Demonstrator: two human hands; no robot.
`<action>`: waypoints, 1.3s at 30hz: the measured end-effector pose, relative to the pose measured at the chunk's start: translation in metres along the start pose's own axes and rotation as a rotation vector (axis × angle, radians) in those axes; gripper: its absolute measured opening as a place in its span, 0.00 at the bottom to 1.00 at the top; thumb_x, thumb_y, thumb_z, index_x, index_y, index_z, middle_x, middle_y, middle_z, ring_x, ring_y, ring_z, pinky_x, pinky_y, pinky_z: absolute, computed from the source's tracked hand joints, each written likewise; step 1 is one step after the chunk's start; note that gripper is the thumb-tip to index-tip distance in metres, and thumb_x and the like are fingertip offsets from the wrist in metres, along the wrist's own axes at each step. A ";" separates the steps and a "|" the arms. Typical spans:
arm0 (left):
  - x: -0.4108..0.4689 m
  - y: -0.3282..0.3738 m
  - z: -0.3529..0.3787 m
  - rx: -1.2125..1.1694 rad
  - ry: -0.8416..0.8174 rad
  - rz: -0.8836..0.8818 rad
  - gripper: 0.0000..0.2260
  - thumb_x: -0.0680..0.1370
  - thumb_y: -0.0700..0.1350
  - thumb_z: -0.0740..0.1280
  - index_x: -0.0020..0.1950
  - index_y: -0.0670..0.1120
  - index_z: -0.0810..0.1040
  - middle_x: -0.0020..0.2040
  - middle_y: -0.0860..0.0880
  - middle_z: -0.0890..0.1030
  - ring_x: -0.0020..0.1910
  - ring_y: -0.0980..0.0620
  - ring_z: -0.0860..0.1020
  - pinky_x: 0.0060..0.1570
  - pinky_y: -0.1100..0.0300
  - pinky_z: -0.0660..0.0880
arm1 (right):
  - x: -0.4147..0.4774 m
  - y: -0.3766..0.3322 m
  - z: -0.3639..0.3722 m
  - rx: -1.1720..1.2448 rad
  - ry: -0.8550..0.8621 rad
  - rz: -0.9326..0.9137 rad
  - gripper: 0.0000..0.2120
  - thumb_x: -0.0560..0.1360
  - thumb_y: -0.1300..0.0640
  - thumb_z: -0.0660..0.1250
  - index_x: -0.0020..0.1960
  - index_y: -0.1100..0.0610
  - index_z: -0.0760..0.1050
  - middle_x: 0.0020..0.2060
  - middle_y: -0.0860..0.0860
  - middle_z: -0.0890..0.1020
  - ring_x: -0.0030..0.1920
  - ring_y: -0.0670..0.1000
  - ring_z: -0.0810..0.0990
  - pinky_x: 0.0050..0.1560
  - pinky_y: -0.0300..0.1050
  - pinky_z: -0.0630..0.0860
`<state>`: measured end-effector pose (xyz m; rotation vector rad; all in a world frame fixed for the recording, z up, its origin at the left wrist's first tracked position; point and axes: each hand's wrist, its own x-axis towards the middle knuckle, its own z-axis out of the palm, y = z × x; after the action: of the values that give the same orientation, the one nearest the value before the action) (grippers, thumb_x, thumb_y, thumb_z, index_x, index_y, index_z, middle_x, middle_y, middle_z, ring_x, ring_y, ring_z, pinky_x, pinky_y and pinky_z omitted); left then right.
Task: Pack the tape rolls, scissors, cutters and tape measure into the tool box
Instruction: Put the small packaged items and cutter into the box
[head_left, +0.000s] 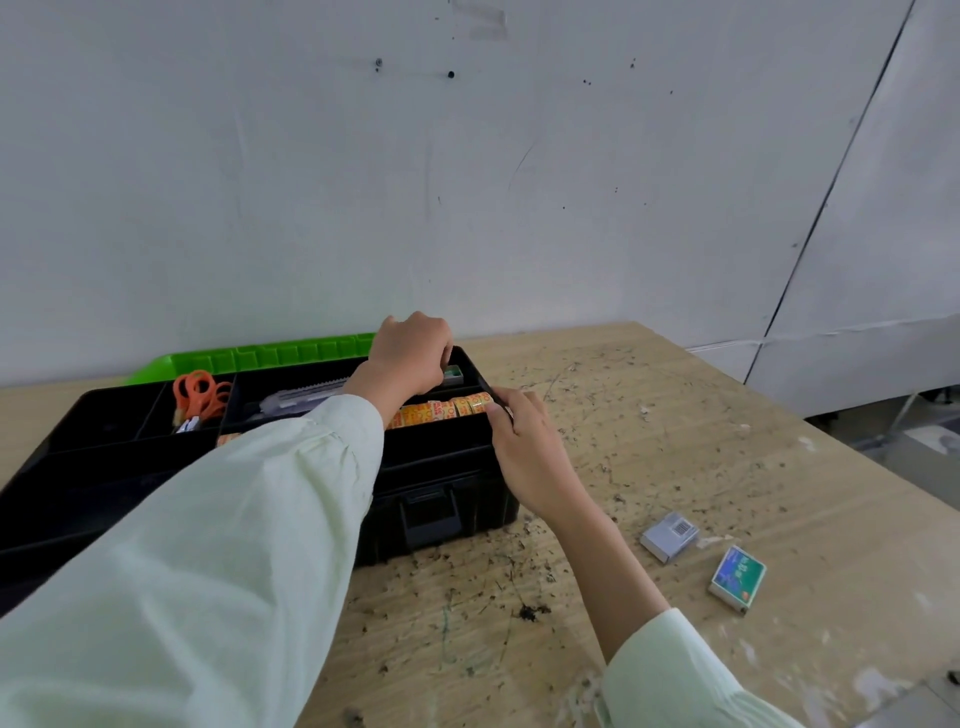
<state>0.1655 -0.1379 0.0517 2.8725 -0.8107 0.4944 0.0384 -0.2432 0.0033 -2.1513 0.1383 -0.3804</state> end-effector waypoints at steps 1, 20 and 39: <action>0.000 0.000 0.001 0.006 0.007 -0.014 0.06 0.72 0.36 0.68 0.40 0.48 0.78 0.43 0.49 0.81 0.46 0.47 0.77 0.54 0.54 0.68 | 0.000 0.000 0.000 0.000 0.000 0.000 0.21 0.83 0.51 0.50 0.73 0.56 0.63 0.68 0.51 0.67 0.64 0.48 0.69 0.56 0.39 0.64; -0.098 0.031 -0.017 -0.062 -0.222 -0.016 0.30 0.80 0.62 0.46 0.74 0.45 0.61 0.74 0.46 0.64 0.73 0.47 0.61 0.71 0.48 0.57 | -0.039 0.067 -0.091 -0.764 -0.189 0.468 0.24 0.72 0.67 0.65 0.65 0.52 0.70 0.64 0.53 0.72 0.64 0.57 0.71 0.63 0.54 0.72; -0.105 0.058 -0.041 -0.706 -0.012 0.281 0.15 0.77 0.47 0.67 0.64 0.50 0.76 0.57 0.54 0.79 0.54 0.61 0.75 0.57 0.66 0.71 | -0.040 -0.019 -0.072 0.844 -0.055 0.236 0.14 0.80 0.56 0.61 0.64 0.59 0.71 0.47 0.57 0.81 0.41 0.53 0.84 0.53 0.52 0.80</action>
<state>0.0392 -0.1282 0.0554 2.1295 -1.1228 0.1595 -0.0238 -0.2792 0.0482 -1.2931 0.1620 -0.1870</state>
